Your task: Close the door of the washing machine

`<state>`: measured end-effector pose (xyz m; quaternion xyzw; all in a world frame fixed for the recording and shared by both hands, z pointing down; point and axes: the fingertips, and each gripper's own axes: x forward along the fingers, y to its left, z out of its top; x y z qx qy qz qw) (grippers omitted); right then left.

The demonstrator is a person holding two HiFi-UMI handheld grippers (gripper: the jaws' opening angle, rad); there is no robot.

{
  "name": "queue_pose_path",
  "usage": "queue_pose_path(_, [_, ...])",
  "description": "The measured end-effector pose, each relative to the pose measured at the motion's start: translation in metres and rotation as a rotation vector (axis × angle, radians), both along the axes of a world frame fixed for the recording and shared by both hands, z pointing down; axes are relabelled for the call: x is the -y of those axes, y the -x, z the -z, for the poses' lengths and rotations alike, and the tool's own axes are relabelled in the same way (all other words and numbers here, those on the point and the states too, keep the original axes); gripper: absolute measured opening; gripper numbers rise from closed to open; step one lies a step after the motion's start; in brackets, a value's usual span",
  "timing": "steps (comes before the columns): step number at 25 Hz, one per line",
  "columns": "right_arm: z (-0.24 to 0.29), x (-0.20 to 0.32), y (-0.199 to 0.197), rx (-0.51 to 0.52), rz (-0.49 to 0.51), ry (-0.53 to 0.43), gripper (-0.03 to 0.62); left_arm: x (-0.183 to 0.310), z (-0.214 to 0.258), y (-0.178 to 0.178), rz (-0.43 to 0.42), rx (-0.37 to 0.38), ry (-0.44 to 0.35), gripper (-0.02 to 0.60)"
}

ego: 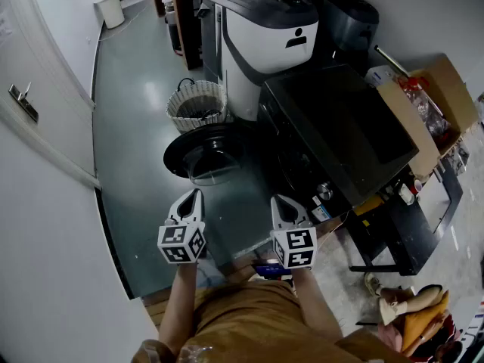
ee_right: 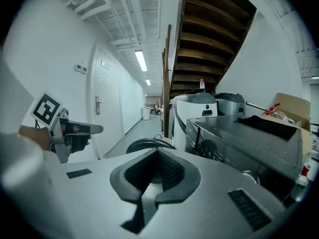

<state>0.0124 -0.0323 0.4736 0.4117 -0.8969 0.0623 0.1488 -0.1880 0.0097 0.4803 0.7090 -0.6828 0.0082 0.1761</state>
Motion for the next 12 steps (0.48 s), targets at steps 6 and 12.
queue_pose_path(6, [-0.0005, -0.0013, 0.0045, 0.0, 0.006, 0.004, 0.012, -0.0026, -0.0001, 0.0048, 0.007, -0.002, 0.003, 0.026])
queue_pose_path(12, [-0.0023, -0.0029, 0.0074, -0.001, 0.011, 0.007, 0.012, -0.0051, -0.0022, 0.0072, 0.01, -0.002, 0.006, 0.026])
